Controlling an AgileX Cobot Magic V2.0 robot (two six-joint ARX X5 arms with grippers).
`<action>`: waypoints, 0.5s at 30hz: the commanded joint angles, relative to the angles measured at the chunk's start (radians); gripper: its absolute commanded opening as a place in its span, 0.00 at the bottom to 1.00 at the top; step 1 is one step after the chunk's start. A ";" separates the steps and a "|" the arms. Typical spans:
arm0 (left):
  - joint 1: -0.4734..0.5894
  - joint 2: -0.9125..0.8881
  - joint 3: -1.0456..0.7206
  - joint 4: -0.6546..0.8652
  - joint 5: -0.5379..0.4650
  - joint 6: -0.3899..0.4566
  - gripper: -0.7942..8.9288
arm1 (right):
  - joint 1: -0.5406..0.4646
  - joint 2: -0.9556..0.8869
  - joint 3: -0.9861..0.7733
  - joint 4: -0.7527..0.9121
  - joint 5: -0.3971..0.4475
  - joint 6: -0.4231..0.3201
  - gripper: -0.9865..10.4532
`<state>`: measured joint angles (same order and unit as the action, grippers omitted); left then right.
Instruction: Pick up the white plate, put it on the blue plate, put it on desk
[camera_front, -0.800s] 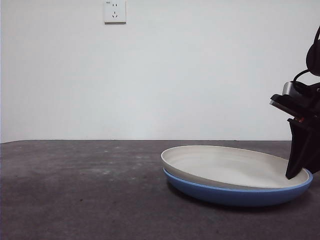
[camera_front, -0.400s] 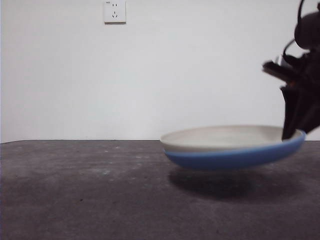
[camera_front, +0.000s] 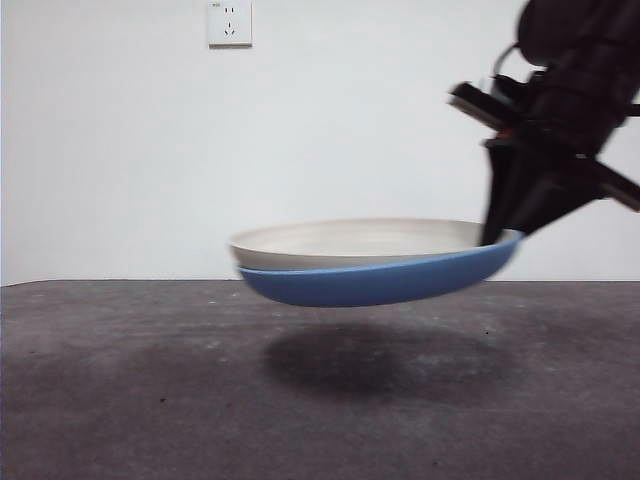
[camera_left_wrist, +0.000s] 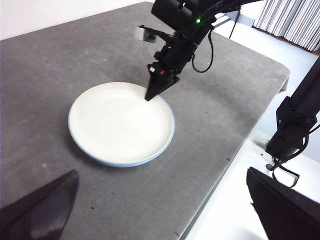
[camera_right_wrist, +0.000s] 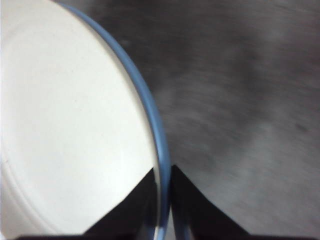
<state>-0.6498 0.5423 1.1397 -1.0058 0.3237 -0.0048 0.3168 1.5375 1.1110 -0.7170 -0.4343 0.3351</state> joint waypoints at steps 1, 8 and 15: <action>-0.004 0.007 0.011 0.008 0.006 0.016 0.63 | 0.052 0.038 0.021 0.048 -0.010 0.067 0.09; -0.004 0.007 0.011 0.008 0.006 0.016 0.63 | 0.138 0.123 0.021 0.116 -0.009 0.111 0.09; -0.004 0.007 0.011 0.008 0.006 0.016 0.63 | 0.153 0.224 0.021 0.164 0.005 0.115 0.09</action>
<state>-0.6498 0.5423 1.1397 -1.0058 0.3237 -0.0048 0.4641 1.7466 1.1118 -0.5694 -0.4232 0.4351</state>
